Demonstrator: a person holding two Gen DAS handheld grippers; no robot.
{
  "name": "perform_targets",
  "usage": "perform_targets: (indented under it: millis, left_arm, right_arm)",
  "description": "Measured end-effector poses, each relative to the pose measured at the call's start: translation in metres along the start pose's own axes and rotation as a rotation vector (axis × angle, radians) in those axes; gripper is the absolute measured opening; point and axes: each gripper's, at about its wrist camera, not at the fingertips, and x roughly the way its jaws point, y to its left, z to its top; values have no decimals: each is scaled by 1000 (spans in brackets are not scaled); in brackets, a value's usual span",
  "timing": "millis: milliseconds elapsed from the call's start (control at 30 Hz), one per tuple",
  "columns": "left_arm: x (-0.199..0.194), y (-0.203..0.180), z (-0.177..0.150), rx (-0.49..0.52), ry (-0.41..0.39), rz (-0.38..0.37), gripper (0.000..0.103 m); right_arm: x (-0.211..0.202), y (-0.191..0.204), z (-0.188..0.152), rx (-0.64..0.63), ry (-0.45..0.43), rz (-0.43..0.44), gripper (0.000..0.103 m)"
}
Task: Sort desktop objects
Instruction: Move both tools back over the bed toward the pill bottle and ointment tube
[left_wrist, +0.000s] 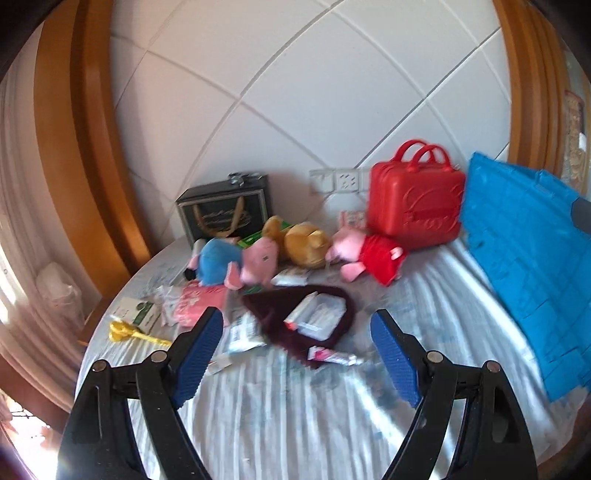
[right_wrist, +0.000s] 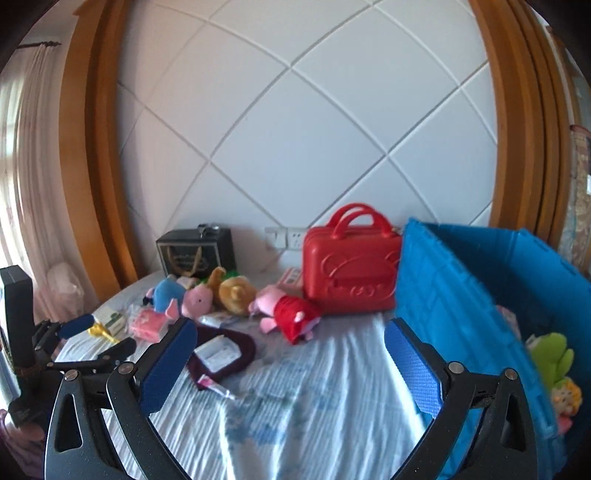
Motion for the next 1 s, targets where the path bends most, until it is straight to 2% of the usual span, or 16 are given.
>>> perform_targets:
  millis: [100,233,400,567,733,933,1000]
  left_arm:
    - [41,57,-23,-17,112,48,82]
    - [95,117,-54,-61,250,82,82]
    - [155,154,-83,-105,365,79,82]
    - [209,156,-97,-80,442,42,81]
    - [250,143,-96,-41,485,11,75]
    - [277,132,-106,-31,565,-32,61]
    - [275,135,-106,-60,560,-56,54]
  right_arm:
    - [52,28,-12,12,99,9,103]
    - [125,53,-44,41,280,35,103]
    - [203,70,-90,53,499,66,103]
    - [263,94,-128,-30,665,82,103]
    - [303,104,-148,-74,768,94,103]
    - [330,109,-164,-89,809,122,103]
    - [334,110,-166,-87,812,143,103]
